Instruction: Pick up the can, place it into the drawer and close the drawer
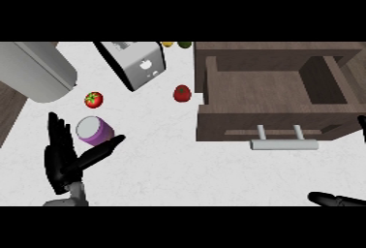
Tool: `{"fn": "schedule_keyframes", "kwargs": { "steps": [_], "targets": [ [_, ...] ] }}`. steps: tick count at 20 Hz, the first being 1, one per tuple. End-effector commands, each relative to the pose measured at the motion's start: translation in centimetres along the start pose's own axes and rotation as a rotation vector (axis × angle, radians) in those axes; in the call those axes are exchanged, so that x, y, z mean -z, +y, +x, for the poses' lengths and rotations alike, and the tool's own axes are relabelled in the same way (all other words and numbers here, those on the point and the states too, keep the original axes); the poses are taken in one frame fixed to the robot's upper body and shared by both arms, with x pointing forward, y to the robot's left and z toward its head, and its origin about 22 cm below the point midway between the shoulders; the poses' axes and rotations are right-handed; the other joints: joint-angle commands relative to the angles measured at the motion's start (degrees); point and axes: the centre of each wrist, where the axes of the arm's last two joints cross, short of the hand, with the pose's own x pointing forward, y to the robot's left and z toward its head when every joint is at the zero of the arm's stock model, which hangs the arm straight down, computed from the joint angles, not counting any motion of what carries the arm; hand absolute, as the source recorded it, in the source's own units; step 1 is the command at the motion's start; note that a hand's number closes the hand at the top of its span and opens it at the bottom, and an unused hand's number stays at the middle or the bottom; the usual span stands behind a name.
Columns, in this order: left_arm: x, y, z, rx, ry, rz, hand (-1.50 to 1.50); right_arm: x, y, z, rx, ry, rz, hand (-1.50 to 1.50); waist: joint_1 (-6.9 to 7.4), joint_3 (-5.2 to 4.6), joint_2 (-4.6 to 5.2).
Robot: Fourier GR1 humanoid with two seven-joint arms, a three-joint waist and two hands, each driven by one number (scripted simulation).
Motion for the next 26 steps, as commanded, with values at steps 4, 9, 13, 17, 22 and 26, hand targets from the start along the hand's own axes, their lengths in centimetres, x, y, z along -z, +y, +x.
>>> {"fn": "schedule_keyframes", "kwargs": {
  "steps": [4,9,13,17,22,26],
  "targets": [
    [0.7,1.1,-5.3,-0.009,0.016,0.063,-1.5,-0.3,-0.4,0.1,-0.01,-0.001,-0.004,-1.5,-0.07,-0.02,0.06],
    [0.0,1.0,-6.9,0.009,0.055,0.06,-1.5,-1.9,0.5,1.5,-0.003,-0.003,-0.012,-1.5,-0.03,0.01,-0.02],
    [1.8,3.5,-7.8,-0.009,0.075,0.065,-1.5,-1.3,-0.8,1.4,-0.008,-0.008,-0.005,-1.5,0.02,0.02,-0.02],
    [1.8,0.6,-9.6,-0.004,0.07,0.053,-1.5,-0.4,-0.4,2.1,-0.001,-0.008,0.0,-1.5,-0.01,0.01,0.02],
    [4.6,2.6,-10.6,-0.032,0.078,0.107,-1.5,-0.2,-1.6,2.2,-0.017,-0.016,-0.009,-1.5,-0.17,0.0,0.06],
    [5.2,1.8,-12.0,-0.043,0.102,0.095,-1.5,-0.2,-1.0,2.5,-0.013,-0.007,0.005,-1.5,-0.37,-0.03,0.14]
  ]
}}
